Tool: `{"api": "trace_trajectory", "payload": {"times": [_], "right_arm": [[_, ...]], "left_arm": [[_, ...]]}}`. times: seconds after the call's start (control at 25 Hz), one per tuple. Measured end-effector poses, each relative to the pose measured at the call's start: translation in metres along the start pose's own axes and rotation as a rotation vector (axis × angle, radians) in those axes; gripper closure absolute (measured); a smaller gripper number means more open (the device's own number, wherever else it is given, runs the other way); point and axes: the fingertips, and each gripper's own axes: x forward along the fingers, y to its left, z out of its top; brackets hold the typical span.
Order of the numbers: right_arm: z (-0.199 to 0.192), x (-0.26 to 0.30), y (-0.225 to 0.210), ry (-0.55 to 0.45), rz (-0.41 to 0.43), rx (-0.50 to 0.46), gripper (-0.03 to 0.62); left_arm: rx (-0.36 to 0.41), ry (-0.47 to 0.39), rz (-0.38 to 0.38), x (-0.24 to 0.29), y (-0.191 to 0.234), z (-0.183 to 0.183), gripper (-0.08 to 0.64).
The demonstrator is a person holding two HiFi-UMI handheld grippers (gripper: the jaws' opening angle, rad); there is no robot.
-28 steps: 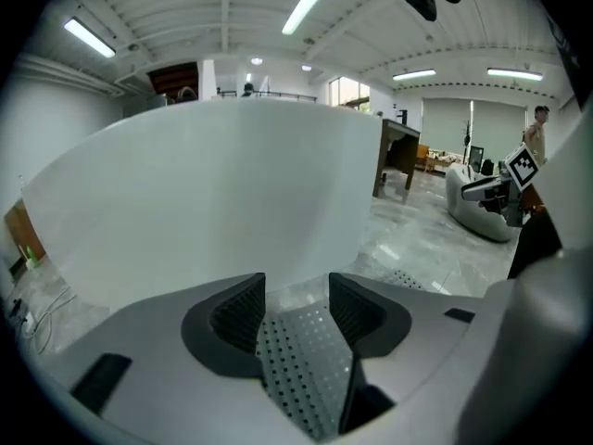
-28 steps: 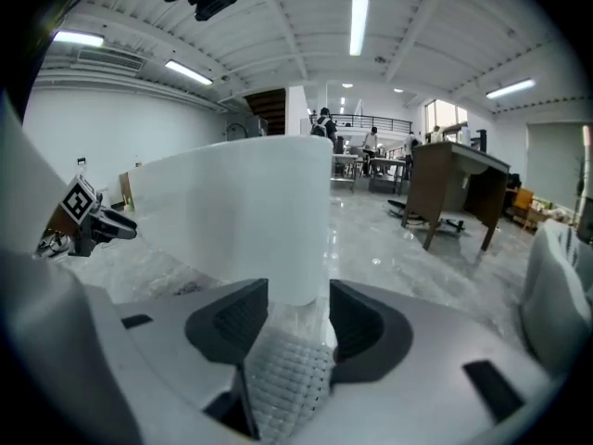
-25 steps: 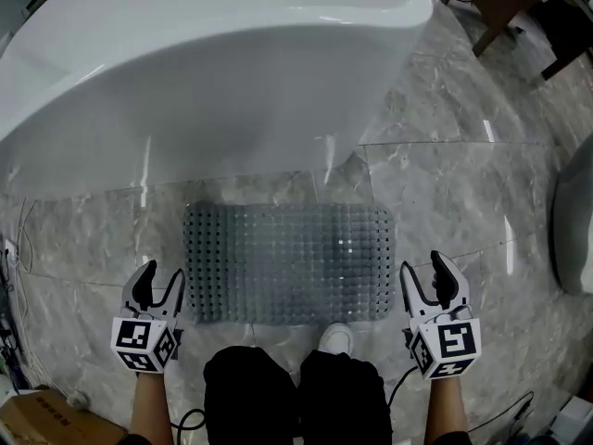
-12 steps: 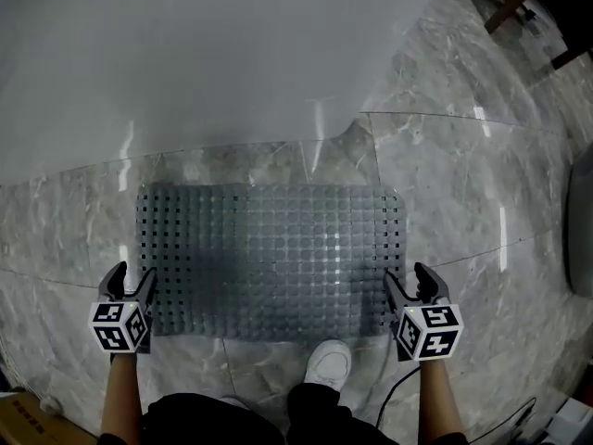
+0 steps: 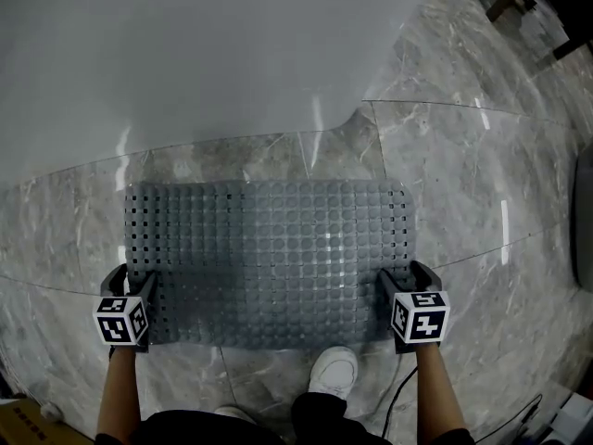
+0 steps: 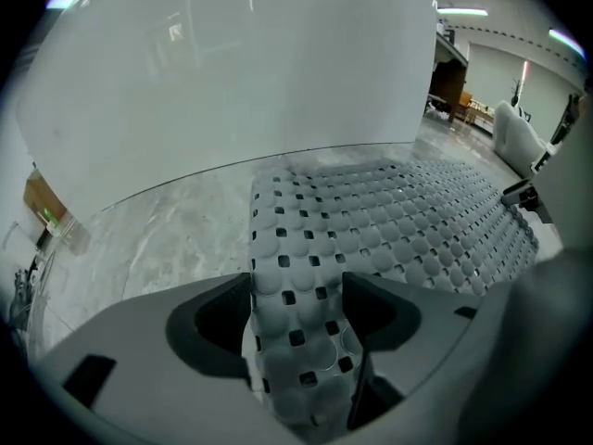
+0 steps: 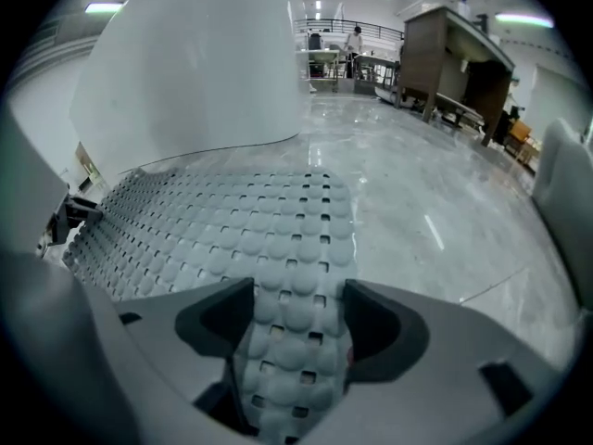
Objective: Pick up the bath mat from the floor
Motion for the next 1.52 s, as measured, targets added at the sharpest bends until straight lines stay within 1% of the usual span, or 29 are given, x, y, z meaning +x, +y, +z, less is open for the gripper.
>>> {"api": "trace_trajectory", "payload": {"times": [0.08, 0.16, 0.24, 0.28, 0.4, 0.52, 0.6, 0.76, 0.84, 0.88, 0.96, 1.08, 1.16, 1.28, 1.44, 1.52], "right_arm": [[0.000, 0.001, 0.000, 0.009, -0.002, -0.003, 0.295], [-0.002, 0.002, -0.002, 0.022, -0.001, 0.023, 0.288], [-0.003, 0.003, -0.005, 0.032, 0.006, 0.057, 0.258], [-0.003, 0.004, -0.006, 0.036, 0.011, 0.062, 0.257], [-0.003, 0.004, -0.006, 0.045, 0.015, 0.063, 0.256], [-0.003, 0.003, -0.006, 0.037, 0.002, 0.062, 0.258], [-0.003, 0.004, -0.006, 0.052, -0.006, 0.056, 0.258], [-0.002, 0.004, -0.004, 0.070, -0.009, 0.040, 0.261], [-0.001, 0.003, 0.000, 0.067, -0.008, 0.023, 0.285], [0.000, 0.003, 0.003, 0.066, -0.007, 0.009, 0.314], [0.001, 0.002, 0.008, 0.069, -0.003, -0.016, 0.361], [0.003, 0.000, 0.015, 0.059, 0.005, -0.033, 0.419], [0.005, -0.003, 0.018, 0.043, 0.007, -0.046, 0.444], [0.009, -0.010, 0.024, 0.010, 0.005, -0.065, 0.476], [0.022, -0.025, 0.030, -0.057, 0.007, -0.106, 0.511], [0.028, -0.036, 0.034, -0.085, 0.015, -0.130, 0.517]], "left_arm": [[0.008, 0.010, 0.000, 0.002, 0.001, -0.001, 0.268], [0.005, 0.010, -0.003, 0.004, 0.001, -0.002, 0.265], [-0.015, 0.002, -0.004, 0.005, 0.002, -0.003, 0.258], [-0.027, -0.004, -0.006, 0.006, 0.002, -0.004, 0.258], [-0.047, -0.008, -0.020, 0.006, 0.003, -0.005, 0.258], [-0.039, 0.009, -0.019, 0.007, 0.002, -0.006, 0.258], [-0.032, 0.014, -0.009, 0.007, 0.002, -0.005, 0.258], [-0.024, 0.017, -0.003, 0.007, -0.003, -0.004, 0.293], [-0.022, 0.015, 0.000, 0.006, -0.004, -0.004, 0.326], [-0.022, 0.014, 0.003, 0.006, -0.003, -0.003, 0.347], [-0.028, 0.011, 0.005, 0.005, -0.003, -0.002, 0.433], [-0.027, 0.001, -0.016, 0.004, -0.006, -0.001, 0.451], [-0.018, -0.015, -0.027, 0.002, -0.008, 0.000, 0.468], [-0.014, -0.047, -0.039, -0.004, -0.011, 0.004, 0.488], [-0.052, -0.114, -0.078, -0.020, -0.014, 0.015, 0.495], [-0.050, -0.142, -0.093, -0.031, -0.019, 0.021, 0.499]]}}
